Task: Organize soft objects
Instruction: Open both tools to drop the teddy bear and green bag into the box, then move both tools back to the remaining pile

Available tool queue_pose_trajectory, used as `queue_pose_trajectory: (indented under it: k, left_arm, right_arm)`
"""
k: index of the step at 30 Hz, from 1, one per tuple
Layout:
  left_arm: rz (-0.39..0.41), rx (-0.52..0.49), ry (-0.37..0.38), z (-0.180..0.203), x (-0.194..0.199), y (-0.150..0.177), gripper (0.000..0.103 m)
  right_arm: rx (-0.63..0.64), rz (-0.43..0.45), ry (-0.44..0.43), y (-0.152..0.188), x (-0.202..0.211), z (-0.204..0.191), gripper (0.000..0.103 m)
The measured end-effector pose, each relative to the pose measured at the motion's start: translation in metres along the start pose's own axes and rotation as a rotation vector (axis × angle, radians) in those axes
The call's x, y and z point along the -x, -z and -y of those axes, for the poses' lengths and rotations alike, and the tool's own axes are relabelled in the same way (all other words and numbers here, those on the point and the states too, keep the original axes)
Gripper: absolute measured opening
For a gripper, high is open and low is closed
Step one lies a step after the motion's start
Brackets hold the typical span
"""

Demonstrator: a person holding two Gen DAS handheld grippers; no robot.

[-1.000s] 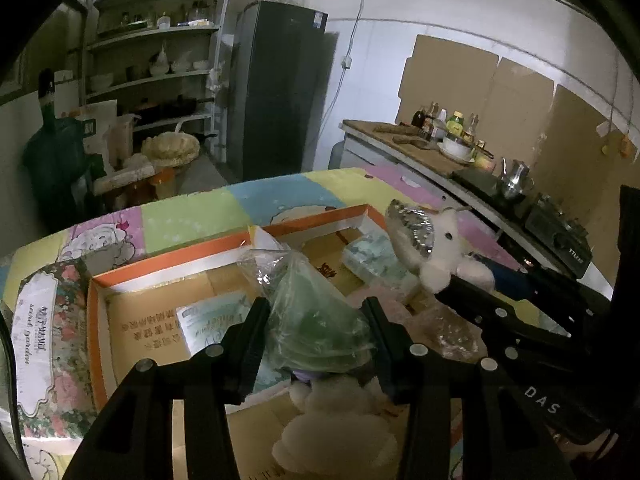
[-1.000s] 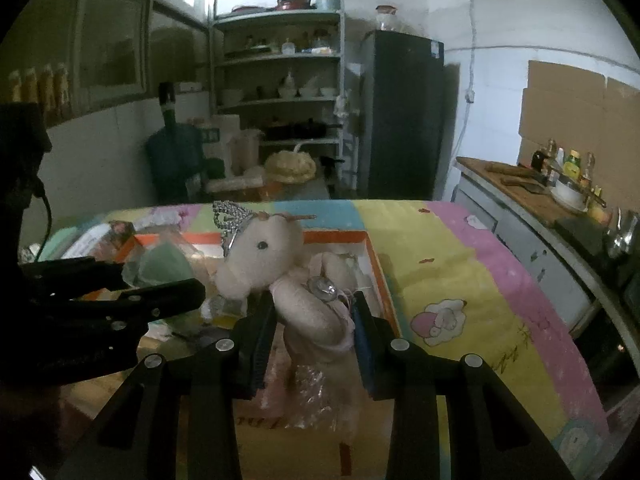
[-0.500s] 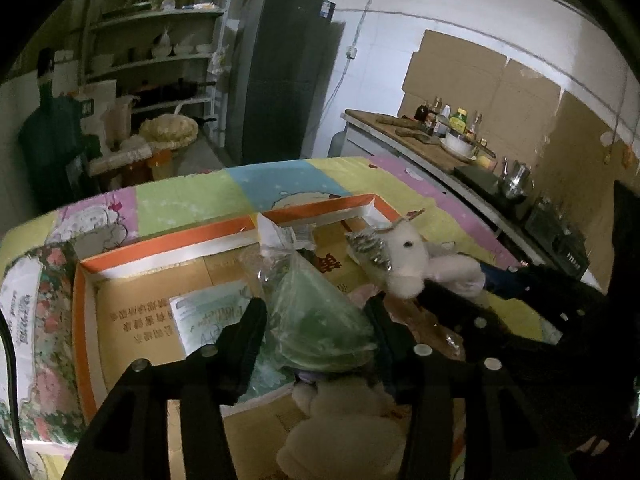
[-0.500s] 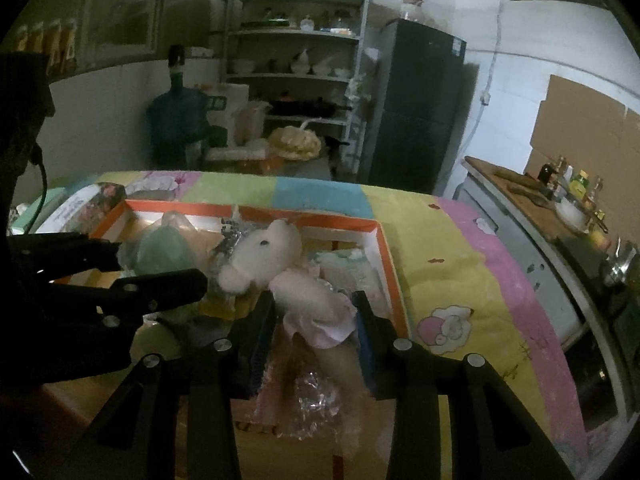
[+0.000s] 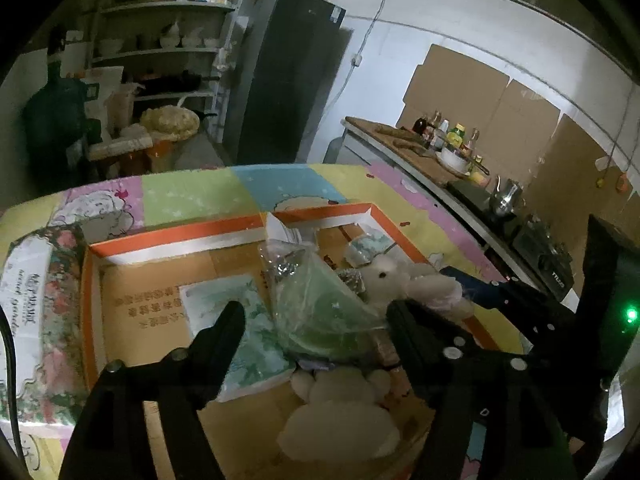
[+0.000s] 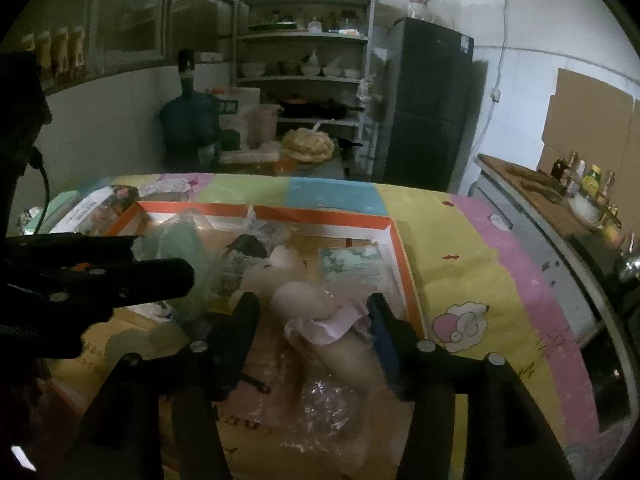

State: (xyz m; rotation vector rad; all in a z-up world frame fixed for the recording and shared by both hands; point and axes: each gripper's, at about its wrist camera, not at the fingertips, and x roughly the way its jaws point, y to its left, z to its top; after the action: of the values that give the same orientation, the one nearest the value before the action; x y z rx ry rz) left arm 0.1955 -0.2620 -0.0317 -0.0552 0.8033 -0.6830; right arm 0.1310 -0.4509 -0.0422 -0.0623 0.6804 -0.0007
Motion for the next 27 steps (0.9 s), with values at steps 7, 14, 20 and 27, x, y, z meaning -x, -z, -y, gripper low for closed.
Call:
queue_pose_trajectory:
  k: [7,14,20,27]
  left_arm:
    - [0.051,-0.028,-0.049,0.002,0.02,0.001,0.076]
    - [0.102,-0.062,-0.181,-0.002,0.044,0.004,0.076]
    - [0.166,-0.068,-0.312,-0.015,0.071,0.01,0.074]
    - [0.223,-0.039,-0.413,-0.033,0.105,0.02,0.074]
  right_arm:
    - [-0.036,0.029,-0.004,0.001,0.009,0.002,0.059]
    - [-0.123,0.157,-0.009,0.003,0.042,0.002,0.06]
    - [-0.192,0.312,-0.028,0.005,0.08,-0.011,0.072]
    - [-0.191,0.349,-0.079,0.002,0.098,-0.042,0.075]
